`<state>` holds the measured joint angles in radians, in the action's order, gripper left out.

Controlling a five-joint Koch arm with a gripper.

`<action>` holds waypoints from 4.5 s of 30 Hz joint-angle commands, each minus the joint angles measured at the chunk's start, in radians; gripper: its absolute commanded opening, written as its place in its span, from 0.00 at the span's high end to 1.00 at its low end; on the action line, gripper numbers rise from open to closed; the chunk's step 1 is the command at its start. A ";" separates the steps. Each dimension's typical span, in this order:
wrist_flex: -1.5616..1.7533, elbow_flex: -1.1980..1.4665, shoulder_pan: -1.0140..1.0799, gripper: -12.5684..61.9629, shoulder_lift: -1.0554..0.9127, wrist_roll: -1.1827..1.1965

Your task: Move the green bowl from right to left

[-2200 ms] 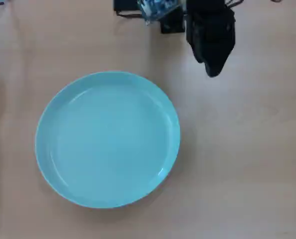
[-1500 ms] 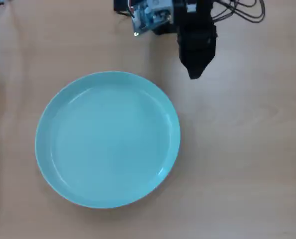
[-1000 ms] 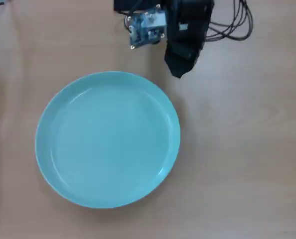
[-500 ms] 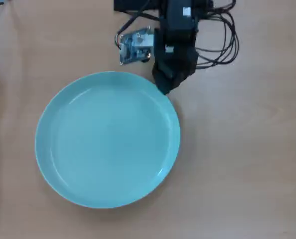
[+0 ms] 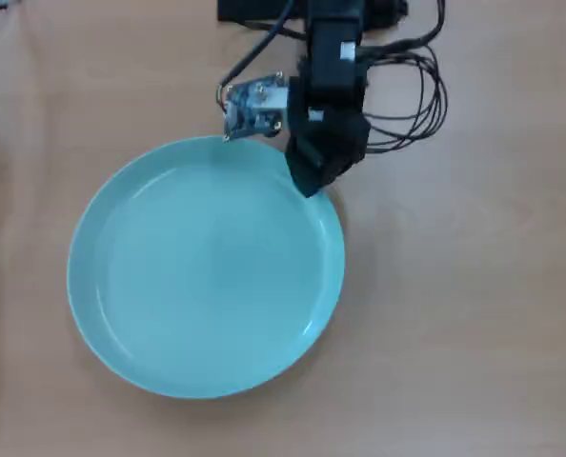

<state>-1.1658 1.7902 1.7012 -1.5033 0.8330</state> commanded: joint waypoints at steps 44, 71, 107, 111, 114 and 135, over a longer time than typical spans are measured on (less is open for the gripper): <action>0.101 -0.046 -0.060 0.94 0.077 -0.166; 0.109 -0.218 -0.706 0.94 0.083 -0.241; 0.118 -0.410 -1.301 0.94 0.192 -0.210; 0.117 -0.417 -1.307 0.93 0.193 -0.209; 0.112 -0.413 -1.305 0.93 0.193 -0.215; -0.107 -0.597 -1.307 0.58 0.181 -0.210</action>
<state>-1.1827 1.2977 0.4004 -1.2977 0.6182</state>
